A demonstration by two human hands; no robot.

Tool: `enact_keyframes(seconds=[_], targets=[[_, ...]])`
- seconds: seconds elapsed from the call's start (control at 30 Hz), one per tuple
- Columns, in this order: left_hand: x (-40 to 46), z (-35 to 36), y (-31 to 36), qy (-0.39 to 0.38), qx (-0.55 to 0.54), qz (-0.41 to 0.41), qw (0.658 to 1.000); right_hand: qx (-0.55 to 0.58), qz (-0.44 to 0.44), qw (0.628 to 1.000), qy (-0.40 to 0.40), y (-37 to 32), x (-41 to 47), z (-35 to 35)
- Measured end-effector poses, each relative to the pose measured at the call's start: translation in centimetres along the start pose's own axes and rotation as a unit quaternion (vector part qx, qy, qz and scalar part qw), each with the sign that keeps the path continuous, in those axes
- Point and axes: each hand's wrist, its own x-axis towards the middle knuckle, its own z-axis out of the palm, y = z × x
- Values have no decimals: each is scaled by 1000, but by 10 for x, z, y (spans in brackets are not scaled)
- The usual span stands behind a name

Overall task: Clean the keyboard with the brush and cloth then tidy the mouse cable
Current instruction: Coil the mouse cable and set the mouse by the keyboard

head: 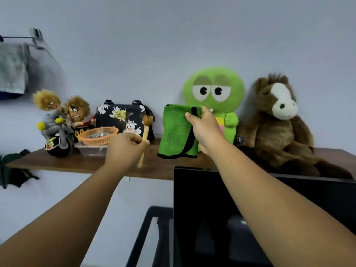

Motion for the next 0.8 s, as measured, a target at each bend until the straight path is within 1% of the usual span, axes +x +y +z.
enact_keyframes(seconds=[0.1,0.17,0.27,0.33,0.4,0.47,0.5,0.53,0.6,0.67,0.73,0.8], targets=[[22,12,-17,-82,84,-10,993,-30,77,996,13,23,34,15],[34,20,-29,-121,117,-27,985,-27,136,990,10,60,66,23],[48,30,-40,-174,150,-66,971,-40,233,972,2,61,58,38],[57,36,-46,-195,175,-76,962,-65,277,959,-7,62,53,44],[63,41,-50,-206,201,-74,955,-115,286,951,-11,70,53,46],[66,43,-51,-208,224,-69,950,-187,268,945,-27,75,55,47],[67,43,-52,-209,232,-67,948,-234,259,936,-45,76,55,48],[68,44,-52,-210,237,-68,946,-293,248,921,-68,75,54,47],[69,44,-53,-211,247,-69,943,-415,217,877,-107,70,52,46],[70,44,-52,-215,257,-66,940,-490,198,838,-136,70,53,47],[70,44,-52,-219,268,-61,936,-567,183,790,-145,72,51,53],[70,44,-51,-220,276,-55,934,-644,131,742,-132,79,50,56]])
